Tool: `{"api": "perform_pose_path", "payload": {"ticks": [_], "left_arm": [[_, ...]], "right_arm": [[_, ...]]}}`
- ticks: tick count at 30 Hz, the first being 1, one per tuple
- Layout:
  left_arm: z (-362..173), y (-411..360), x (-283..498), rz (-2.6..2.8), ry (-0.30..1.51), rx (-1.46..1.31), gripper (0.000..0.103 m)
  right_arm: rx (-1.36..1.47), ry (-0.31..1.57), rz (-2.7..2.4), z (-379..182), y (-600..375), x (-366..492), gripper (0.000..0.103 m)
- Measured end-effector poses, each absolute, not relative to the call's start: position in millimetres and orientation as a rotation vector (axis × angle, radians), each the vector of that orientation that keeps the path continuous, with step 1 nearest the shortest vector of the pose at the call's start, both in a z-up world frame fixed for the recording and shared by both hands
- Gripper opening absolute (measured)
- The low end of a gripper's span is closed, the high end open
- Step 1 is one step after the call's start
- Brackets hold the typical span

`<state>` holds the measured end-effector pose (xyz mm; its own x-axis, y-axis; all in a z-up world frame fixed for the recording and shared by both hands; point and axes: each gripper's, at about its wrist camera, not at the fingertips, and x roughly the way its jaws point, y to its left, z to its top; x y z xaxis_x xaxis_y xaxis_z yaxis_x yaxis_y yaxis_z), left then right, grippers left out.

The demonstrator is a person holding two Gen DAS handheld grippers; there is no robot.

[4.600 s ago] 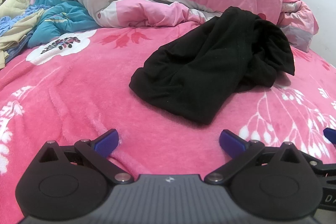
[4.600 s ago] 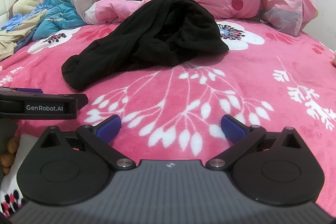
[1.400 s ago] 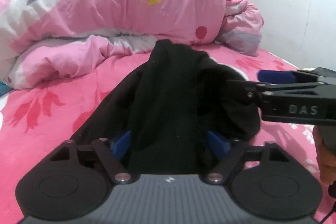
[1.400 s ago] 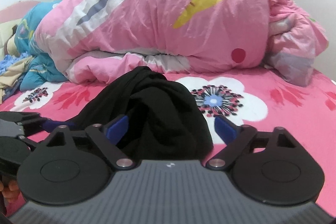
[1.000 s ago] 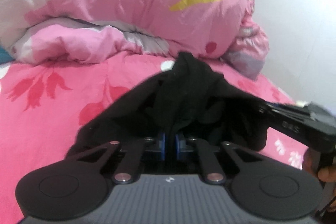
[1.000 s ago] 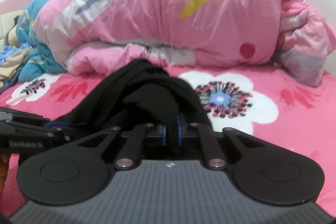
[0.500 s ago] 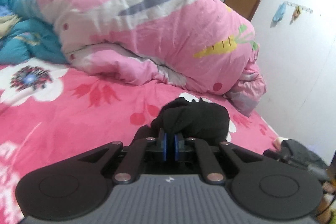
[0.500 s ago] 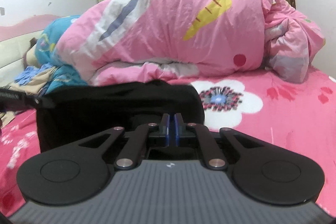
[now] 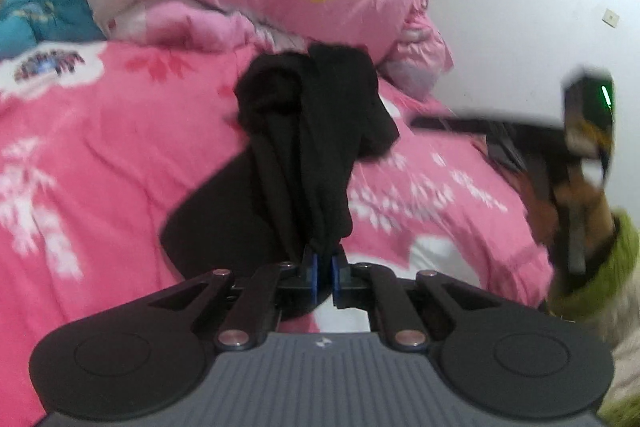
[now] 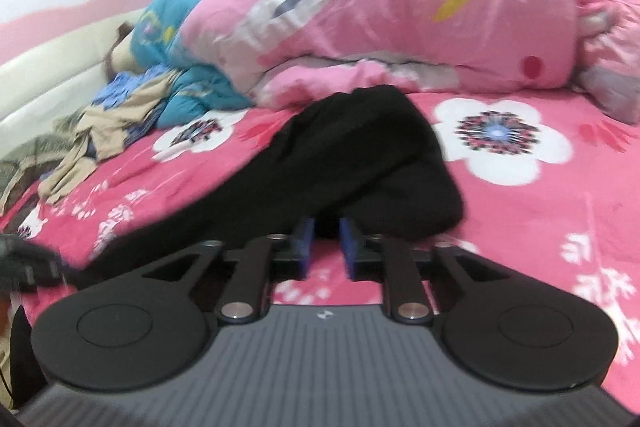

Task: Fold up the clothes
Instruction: 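Grasp the black T-shirt with the left gripper while the right gripper grasps another edge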

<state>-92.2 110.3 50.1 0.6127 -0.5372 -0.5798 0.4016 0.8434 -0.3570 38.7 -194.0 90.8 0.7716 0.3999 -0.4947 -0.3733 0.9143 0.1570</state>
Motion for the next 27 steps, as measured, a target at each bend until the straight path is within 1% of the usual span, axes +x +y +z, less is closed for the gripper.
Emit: {"api": "perform_pose_path", "payload": {"ticks": [2, 3, 4, 5, 6, 9, 13, 15, 16, 17, 19, 20, 22, 27], "left_arm": [[43, 111, -95, -0.556, 0.728, -0.201, 0.007], [40, 112, -96, -0.562, 0.727, -0.207, 0.007], [37, 114, -96, -0.567, 0.726, -0.216, 0.007], [35, 115, -96, -0.572, 0.726, -0.226, 0.007], [32, 117, -96, -0.577, 0.727, -0.234, 0.007], [24, 118, -95, -0.59, 0.731, -0.251, 0.008], [11, 124, -91, -0.59, 0.744, -0.301, 0.008], [7, 126, -91, -0.588, 0.741, -0.317, 0.008], [7, 126, -92, -0.587, 0.738, -0.316, 0.008], [8, 125, -93, -0.587, 0.735, -0.315, 0.008], [8, 125, -94, -0.587, 0.729, -0.314, 0.009], [8, 124, -95, -0.586, 0.726, -0.314, 0.009], [9, 124, -96, -0.586, 0.719, -0.312, 0.009], [10, 122, -100, -0.585, 0.704, -0.309, 0.008]], "right_arm": [[0.038, 0.562, 0.443, 94, -180, 48, 0.044], [0.031, 0.569, 0.454, 96, -173, 52, 0.049], [0.025, 0.576, 0.466, 98, -166, 57, 0.059], [0.018, 0.581, 0.476, 100, -158, 60, 0.065], [0.009, 0.573, 0.478, 104, -146, 52, 0.066], [-0.059, 0.577, 0.461, 104, -117, 81, 0.066], [-0.161, 0.65, 0.411, 85, -83, 116, 0.065], [-0.178, 0.693, 0.394, 74, -76, 129, 0.062], [-0.156, 0.689, 0.39, 77, -82, 125, 0.051], [-0.133, 0.685, 0.386, 80, -89, 121, 0.033], [-0.088, 0.677, 0.378, 85, -102, 113, 0.015], [-0.065, 0.673, 0.374, 88, -108, 109, 0.008], [-0.02, 0.664, 0.366, 93, -121, 101, 0.004], [0.093, 0.642, 0.346, 107, -153, 81, 0.002]]}}
